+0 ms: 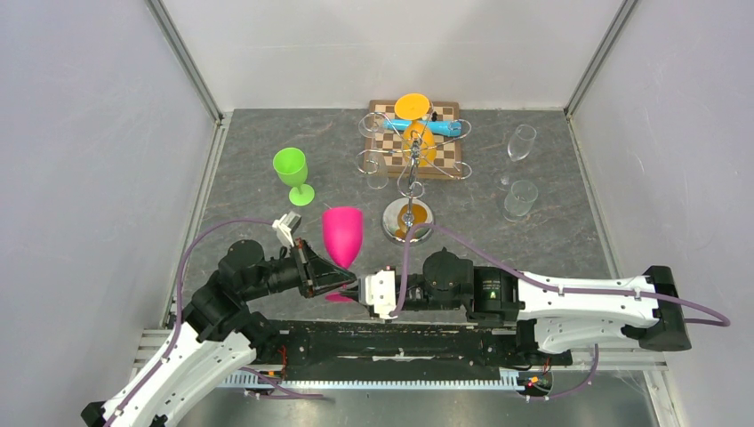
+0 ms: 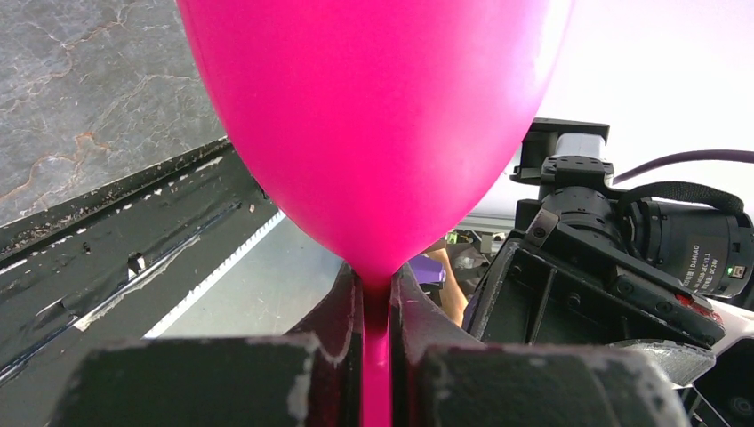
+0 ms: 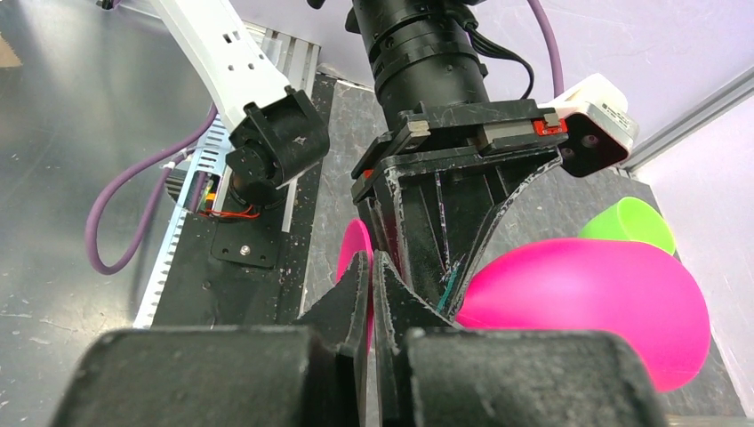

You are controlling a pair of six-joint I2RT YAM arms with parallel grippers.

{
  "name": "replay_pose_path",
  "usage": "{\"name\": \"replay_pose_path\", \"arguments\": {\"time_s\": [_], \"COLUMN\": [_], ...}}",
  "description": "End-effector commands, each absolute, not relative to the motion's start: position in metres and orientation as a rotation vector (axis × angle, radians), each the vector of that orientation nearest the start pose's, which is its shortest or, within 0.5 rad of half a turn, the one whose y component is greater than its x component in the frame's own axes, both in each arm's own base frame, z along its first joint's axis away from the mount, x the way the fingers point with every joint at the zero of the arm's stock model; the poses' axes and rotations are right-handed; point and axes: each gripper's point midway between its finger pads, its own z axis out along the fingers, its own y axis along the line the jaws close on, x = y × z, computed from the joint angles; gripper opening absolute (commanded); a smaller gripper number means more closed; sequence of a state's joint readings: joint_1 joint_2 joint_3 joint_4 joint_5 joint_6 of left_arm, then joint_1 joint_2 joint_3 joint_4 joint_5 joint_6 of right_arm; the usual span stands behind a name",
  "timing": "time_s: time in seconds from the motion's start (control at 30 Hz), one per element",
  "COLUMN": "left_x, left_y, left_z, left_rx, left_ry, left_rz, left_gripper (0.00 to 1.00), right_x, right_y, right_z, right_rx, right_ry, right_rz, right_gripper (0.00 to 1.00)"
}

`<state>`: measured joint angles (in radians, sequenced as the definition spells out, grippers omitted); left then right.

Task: Take the wine glass off the wine glass rack
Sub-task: Place the wine glass at the center of the board.

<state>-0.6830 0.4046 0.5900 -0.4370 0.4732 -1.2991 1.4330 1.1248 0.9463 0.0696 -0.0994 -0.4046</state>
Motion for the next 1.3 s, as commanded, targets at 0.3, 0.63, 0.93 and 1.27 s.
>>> {"name": "replay_pose_path", "arguments": {"time_s": [0.3,0.63,0.93,1.27], "left_x": [0.065,0.027,-0.011,-0.031], "left_y": [-0.215,-0.188,-0.168,-0.158], "left_z": [0.264,0.223,0.214,0.216], "left_rx": [0.004,0.323,0.613,0.794], "left_ry": [2.207,2.291,2.217,2.116], "left_rz": [-1.661,-1.509,-1.510,-1.524], "left_gripper": [0.02,0.02,0.02,0.02], "right_x": [0.054,0.064,0.069,0.095], "right_y": [0.383,0.358,0.359,0.353], "right_z": [0.347,0.358,0.350,0.360], "right_rx": [-1.347,-1.264,-1.276,-1.256], "right_ry": [0.986,1.162,1.308,1.446], "right_rz": [0.866,0.864,0.880,1.070], "right_gripper": [0.54,0.62,0.63,0.63]}}
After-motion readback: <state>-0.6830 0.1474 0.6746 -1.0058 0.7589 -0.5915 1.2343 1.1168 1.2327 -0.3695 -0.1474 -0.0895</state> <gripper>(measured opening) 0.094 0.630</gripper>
